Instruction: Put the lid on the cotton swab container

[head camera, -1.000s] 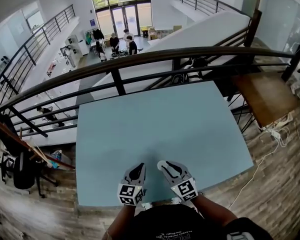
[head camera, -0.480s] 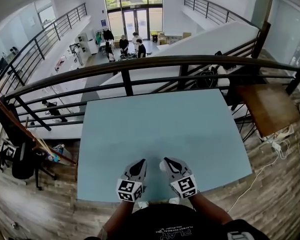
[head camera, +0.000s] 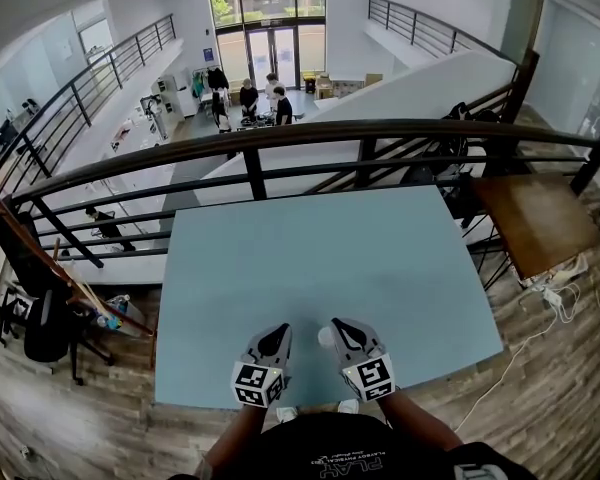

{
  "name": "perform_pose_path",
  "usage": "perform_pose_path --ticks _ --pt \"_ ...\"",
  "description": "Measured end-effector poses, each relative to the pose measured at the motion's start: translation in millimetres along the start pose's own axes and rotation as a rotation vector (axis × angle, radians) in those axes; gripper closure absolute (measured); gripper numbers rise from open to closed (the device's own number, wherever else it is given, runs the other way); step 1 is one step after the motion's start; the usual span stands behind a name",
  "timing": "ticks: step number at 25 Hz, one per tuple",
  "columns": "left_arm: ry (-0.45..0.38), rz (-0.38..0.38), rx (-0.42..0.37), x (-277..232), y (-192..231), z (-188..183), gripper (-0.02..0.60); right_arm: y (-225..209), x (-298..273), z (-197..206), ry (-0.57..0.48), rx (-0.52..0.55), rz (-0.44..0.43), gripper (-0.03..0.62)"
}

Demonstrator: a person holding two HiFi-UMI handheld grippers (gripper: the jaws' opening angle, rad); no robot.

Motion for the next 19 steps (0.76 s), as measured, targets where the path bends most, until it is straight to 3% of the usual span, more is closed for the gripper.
perform_pose_path --ticks 19 --pt "0.006 0.020 -0.020 3 -16 7 0.572 -4 17 14 0.015 0.012 0.028 0.577"
Point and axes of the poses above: the fingertips, and each gripper's own axes: x backward along the fingers, y to its left, z out of its underside, the point moved 9 cm from there along x, backward along the fingers, and after that the axes turned 9 degrees about -y, right-handed, at the moved point
